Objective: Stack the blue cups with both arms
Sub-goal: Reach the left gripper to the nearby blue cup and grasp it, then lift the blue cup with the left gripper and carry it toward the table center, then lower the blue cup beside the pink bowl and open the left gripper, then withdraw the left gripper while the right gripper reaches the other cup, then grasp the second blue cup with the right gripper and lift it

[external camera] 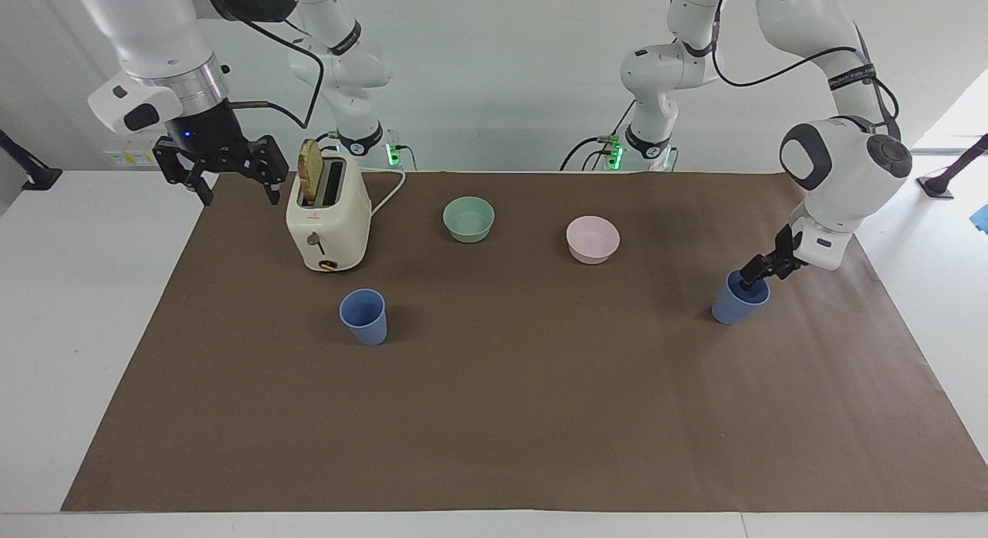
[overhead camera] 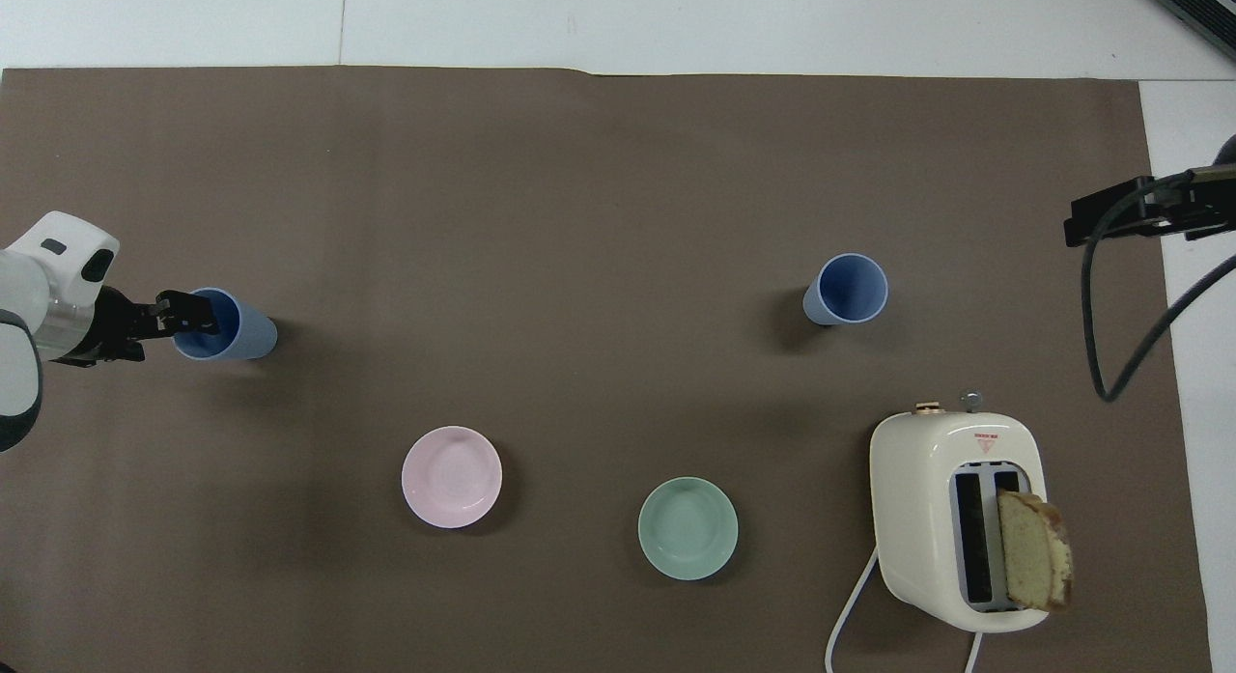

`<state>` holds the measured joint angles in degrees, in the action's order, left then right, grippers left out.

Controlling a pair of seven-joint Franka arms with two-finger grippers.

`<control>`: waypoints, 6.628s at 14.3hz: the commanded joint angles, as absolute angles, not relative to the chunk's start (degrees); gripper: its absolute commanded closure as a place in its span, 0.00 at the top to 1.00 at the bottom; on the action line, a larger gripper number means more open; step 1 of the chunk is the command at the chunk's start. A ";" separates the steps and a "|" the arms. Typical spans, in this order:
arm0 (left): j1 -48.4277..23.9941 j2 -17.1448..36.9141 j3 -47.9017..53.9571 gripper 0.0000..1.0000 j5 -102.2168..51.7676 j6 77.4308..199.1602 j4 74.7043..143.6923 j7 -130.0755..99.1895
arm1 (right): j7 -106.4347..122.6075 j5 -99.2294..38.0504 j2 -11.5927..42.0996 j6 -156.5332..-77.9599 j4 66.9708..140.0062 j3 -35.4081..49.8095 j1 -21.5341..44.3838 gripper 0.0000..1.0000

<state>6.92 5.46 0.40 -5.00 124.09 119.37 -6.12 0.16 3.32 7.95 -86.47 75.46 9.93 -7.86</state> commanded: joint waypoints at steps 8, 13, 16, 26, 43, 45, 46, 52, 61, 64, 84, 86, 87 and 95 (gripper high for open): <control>6.24 6.68 0.09 0.00 -6.15 124.54 117.08 -5.89 | 0.97 2.55 7.03 -87.10 76.38 10.11 -8.35 1.00; 6.15 5.80 0.35 0.00 -6.15 111.39 104.19 -6.15 | 0.97 2.55 7.03 -87.10 76.38 10.11 -8.35 1.00; 5.63 4.93 1.93 0.00 -6.50 105.39 98.62 -9.03 | 0.97 2.55 7.03 -87.10 76.38 10.11 -8.35 1.00; -7.71 6.23 9.67 0.00 -6.06 110.46 97.82 -37.77 | 0.97 2.55 7.03 -87.19 76.38 10.11 -8.35 1.00; -25.05 16.70 9.49 0.00 -4.75 128.06 105.38 -51.77 | 0.97 2.55 7.03 -87.19 76.38 10.11 -8.35 1.00; -25.05 16.70 9.49 0.00 -4.75 127.97 105.47 -51.77 | 0.97 2.55 7.03 -87.10 76.38 10.11 -8.35 1.00; -25.05 16.61 9.49 0.04 -4.75 127.88 105.47 -51.68 | 0.97 2.55 7.03 -87.19 76.38 10.11 -8.35 1.00; -24.53 16.18 9.23 1.00 0.07 126.65 104.42 -52.12 | 0.97 2.55 7.03 -87.19 76.38 10.11 -8.35 1.00; -12.75 6.87 8.44 1.00 2.73 114.37 103.10 -34.84 | 1.41 0.62 3.77 -97.99 88.41 10.20 -7.56 1.00; -9.59 4.84 8.44 1.00 2.55 110.84 103.01 -26.40 | 1.49 0.53 4.75 -102.64 92.62 10.46 -7.30 1.00; 1.23 -3.43 7.38 1.00 -0.79 94.57 96.68 -1.58 | 1.49 0.53 17.93 -124.36 105.99 10.46 -3.43 1.00; 1.49 -3.60 6.95 1.00 -0.70 93.35 95.89 -1.32 | 2.10 0.53 17.93 -124.37 106.08 10.46 -3.43 1.00; 2.10 -4.30 6.77 1.00 -0.70 90.64 95.11 -1.23 | 3.50 0.53 18.02 -124.37 106.00 10.46 -3.43 0.87; 3.34 -6.50 7.12 1.00 -0.88 87.36 95.36 3.25 | 5.71 1.49 18.81 -124.37 104.68 10.46 -3.43 0.00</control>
